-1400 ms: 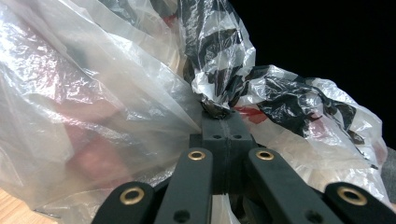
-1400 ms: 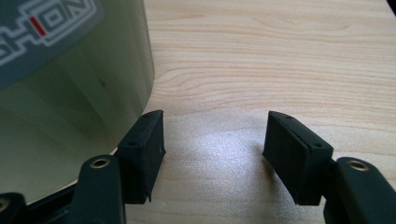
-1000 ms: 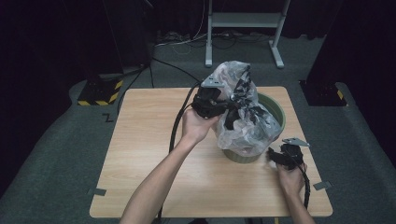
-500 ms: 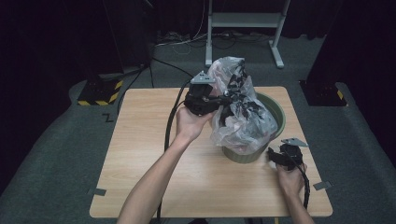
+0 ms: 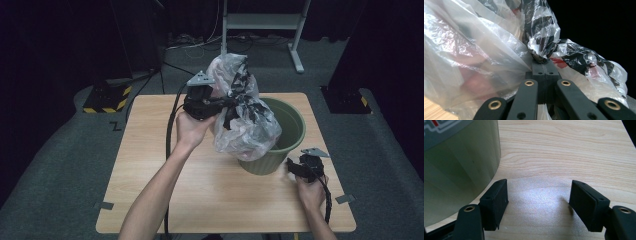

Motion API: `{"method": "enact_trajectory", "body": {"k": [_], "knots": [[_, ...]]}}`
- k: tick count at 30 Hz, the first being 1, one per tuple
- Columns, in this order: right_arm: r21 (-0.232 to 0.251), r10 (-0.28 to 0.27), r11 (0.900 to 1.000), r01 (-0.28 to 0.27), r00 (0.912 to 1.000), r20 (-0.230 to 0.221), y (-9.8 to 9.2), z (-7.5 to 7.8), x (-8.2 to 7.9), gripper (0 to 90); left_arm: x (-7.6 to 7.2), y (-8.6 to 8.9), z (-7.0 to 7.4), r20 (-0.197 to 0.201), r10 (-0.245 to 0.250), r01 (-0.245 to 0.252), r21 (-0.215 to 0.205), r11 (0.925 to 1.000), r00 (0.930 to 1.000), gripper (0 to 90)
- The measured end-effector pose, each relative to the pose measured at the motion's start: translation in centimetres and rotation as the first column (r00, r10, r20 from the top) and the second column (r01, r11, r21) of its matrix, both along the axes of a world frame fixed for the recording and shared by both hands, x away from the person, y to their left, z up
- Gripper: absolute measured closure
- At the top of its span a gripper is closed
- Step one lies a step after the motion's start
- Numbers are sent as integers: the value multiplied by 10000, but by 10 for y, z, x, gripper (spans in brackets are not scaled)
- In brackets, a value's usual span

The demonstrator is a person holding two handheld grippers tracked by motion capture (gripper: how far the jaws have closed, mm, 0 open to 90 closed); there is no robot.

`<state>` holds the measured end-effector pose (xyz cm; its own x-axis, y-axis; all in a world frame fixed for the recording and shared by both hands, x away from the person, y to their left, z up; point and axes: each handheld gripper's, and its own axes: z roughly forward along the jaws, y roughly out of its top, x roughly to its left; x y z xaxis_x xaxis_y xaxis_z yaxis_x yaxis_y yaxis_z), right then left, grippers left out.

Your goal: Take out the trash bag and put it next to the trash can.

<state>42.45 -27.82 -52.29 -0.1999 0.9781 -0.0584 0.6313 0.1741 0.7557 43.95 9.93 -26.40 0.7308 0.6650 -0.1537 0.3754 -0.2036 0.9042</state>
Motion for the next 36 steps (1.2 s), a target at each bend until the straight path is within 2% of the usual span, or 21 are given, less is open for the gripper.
{"method": "enact_trajectory", "body": {"k": [6,19,20,30,36], "knots": [[-4,-13,10000,13,10000,-11,0,0,0,309,0,20,-1,-26,355,-355,-31,9994,9994,900],[34,-34,10000,34,10000,-29,0,0,0,309,-2,48,-5,-61,843,-844,-139,9963,9964,900],[25,-32,10000,32,10000,-25,0,0,0,309,-2,54,-7,-80,964,-965,-144,9952,9953,900],[62,-26,10000,27,10000,-35,0,0,0,310,-4,78,-15,-192,1449,-1452,-197,9892,9893,900],[75,-61,10000,62,10000,-57,0,0,0,311,-5,91,-21,-141,1741,-1740,38,9847,9846,900]]}}
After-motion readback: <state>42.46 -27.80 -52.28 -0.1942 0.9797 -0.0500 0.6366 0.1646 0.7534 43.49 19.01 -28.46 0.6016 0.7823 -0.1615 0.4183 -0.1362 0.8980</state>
